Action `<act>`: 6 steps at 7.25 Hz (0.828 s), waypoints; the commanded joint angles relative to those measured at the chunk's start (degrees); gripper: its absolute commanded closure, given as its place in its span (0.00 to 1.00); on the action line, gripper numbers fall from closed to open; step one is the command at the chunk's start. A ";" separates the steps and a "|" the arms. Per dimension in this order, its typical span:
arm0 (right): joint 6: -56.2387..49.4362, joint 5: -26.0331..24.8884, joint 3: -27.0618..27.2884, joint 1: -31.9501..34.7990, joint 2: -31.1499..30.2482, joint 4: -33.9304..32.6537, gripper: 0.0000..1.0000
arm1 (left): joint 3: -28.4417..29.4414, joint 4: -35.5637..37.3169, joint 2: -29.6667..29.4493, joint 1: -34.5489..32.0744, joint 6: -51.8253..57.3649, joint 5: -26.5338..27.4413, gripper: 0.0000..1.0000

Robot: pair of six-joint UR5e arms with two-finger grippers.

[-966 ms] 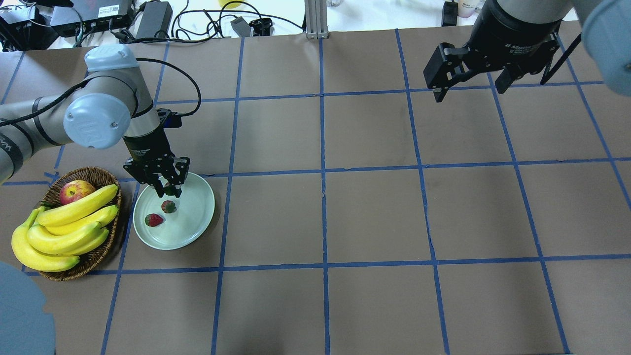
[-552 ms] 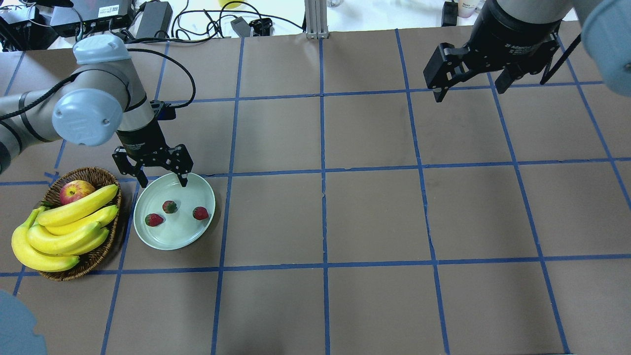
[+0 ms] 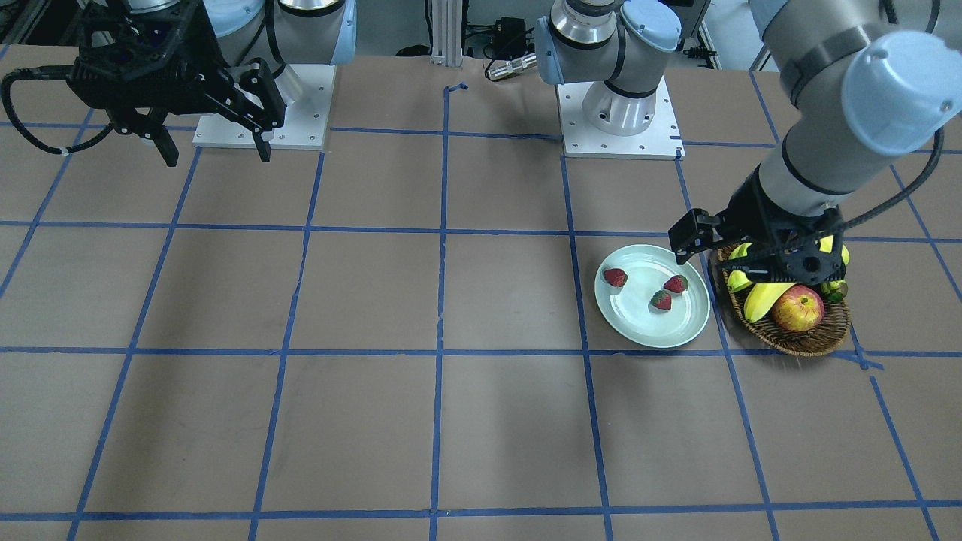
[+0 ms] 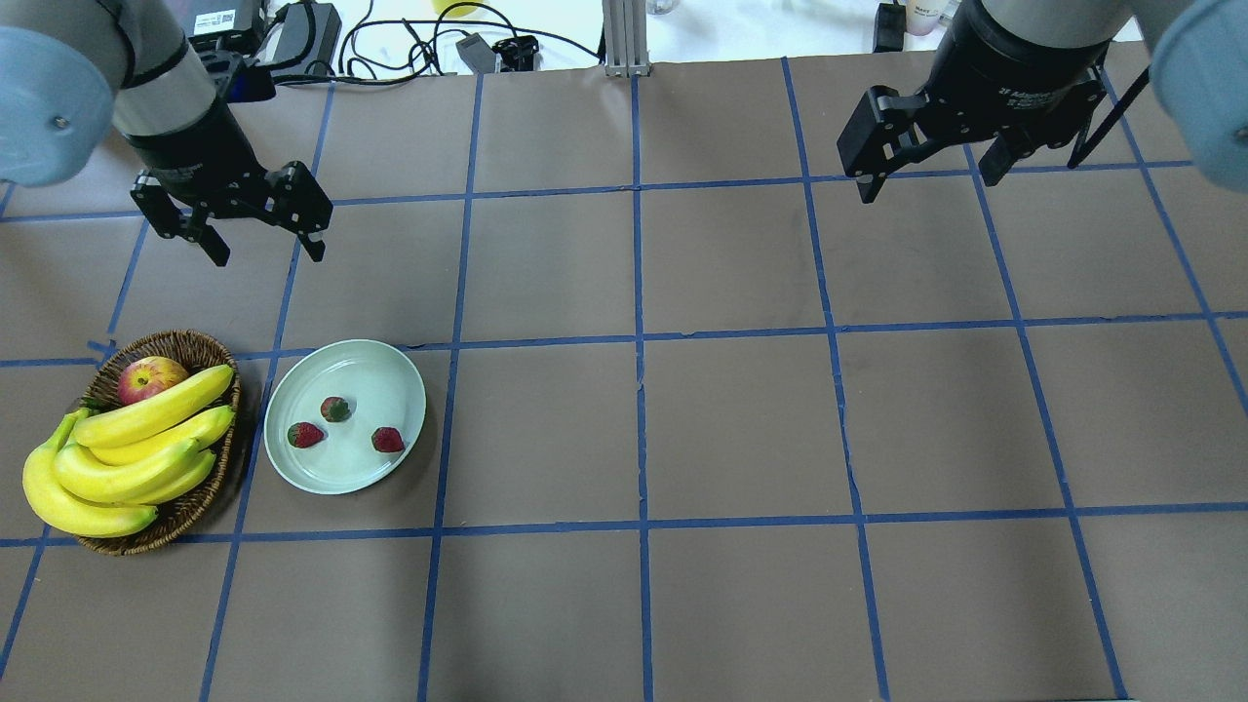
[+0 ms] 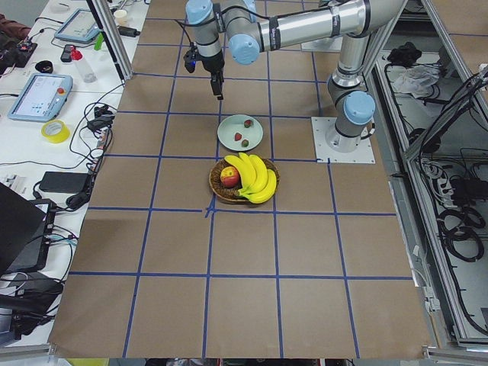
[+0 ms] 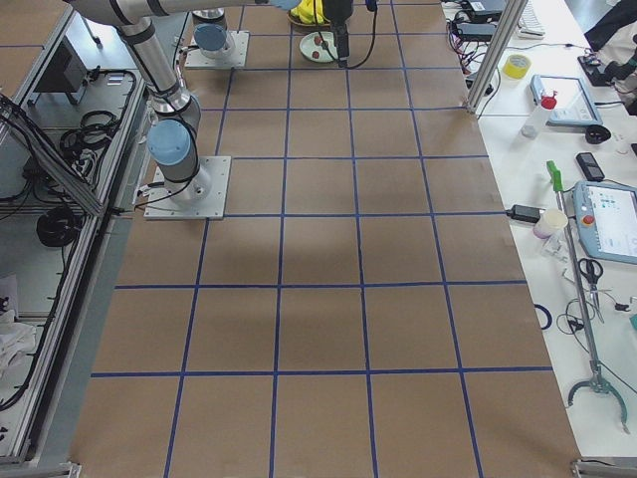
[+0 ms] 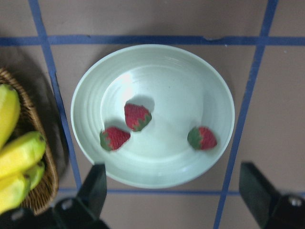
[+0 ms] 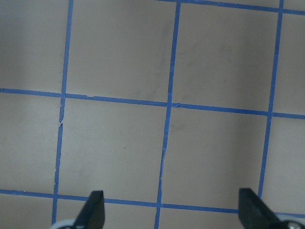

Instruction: Collect all strawberries into plate

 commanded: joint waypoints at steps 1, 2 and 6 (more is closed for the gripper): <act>0.00 0.00 -0.04 0.07 0.00 0.00 0.00 | 1.25 -1.45 5.37 -0.10 -0.01 -0.24 0.00; 0.00 0.00 -0.04 0.07 0.09 -0.09 0.00 | 0.74 -1.45 6.96 -0.10 -0.01 0.37 0.00; -0.09 0.00 0.05 -0.02 0.00 0.00 0.00 | 0.47 0.92 7.07 -1.84 -1.85 -0.77 0.00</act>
